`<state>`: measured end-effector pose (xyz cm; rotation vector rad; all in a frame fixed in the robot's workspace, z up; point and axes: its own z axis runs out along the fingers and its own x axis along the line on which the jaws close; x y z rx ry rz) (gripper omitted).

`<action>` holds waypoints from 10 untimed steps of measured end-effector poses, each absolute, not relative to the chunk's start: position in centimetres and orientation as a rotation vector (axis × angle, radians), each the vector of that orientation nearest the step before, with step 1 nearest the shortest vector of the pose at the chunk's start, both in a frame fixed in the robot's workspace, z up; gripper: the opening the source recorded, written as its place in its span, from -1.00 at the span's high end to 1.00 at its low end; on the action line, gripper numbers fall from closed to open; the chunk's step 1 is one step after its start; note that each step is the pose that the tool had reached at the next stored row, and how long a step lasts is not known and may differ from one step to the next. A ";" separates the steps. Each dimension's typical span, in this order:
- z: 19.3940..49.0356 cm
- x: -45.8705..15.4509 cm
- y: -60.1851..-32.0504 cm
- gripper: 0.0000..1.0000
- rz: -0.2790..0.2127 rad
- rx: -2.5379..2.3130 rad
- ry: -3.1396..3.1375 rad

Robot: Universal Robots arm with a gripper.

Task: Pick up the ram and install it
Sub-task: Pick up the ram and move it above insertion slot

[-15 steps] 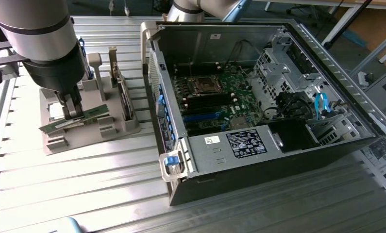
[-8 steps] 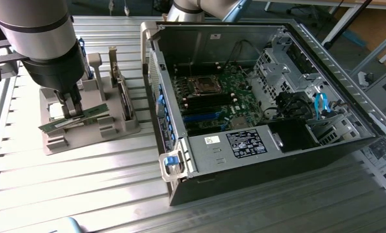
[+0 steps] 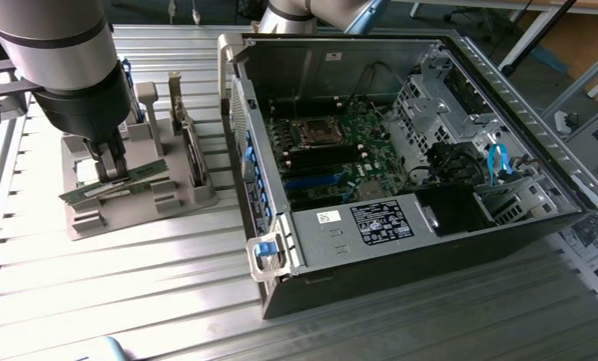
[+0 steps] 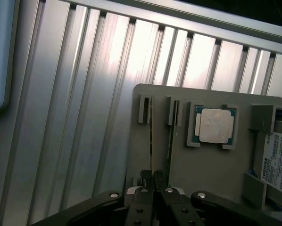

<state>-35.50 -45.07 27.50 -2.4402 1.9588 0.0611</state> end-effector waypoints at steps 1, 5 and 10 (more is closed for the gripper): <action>27.5 -35.5 -45.1 0.76 0.061 -2.440 1.959; 27.6 -35.5 -45.1 0.76 0.062 -2.440 1.958; 27.8 -35.5 -45.1 0.76 0.063 -2.439 1.958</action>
